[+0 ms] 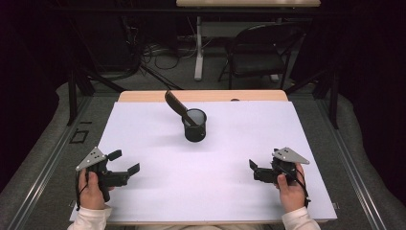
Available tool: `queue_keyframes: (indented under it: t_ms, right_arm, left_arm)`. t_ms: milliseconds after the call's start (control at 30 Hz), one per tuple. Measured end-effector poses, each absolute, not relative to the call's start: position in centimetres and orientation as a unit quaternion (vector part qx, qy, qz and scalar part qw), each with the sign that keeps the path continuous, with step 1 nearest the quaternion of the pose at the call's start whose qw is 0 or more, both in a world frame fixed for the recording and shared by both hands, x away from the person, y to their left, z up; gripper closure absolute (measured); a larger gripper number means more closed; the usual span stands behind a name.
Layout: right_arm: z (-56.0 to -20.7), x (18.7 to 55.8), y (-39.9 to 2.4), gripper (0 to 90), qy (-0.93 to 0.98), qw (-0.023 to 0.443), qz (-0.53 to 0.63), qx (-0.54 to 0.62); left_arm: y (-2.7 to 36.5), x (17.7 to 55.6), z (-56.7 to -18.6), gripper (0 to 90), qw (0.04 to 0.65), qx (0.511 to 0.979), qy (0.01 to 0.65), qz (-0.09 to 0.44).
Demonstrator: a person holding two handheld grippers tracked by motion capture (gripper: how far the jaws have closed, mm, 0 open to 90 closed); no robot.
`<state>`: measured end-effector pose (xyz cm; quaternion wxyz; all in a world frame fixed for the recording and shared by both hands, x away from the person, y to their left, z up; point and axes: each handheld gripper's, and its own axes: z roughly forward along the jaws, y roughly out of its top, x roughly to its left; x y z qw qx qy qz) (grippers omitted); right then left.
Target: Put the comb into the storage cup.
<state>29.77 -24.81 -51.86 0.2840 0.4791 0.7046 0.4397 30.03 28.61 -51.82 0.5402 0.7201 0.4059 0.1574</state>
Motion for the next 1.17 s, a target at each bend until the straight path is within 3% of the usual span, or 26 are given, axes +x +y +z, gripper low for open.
queue_keyframes:
  t_ms: [1167]
  right_arm:
    - [-53.2,30.1,-25.7,0.6,0.695,0.275,0.437,0.500]
  left_arm:
    - [28.7,30.6,-52.6,0.3,0.534,0.724,0.405,0.163]
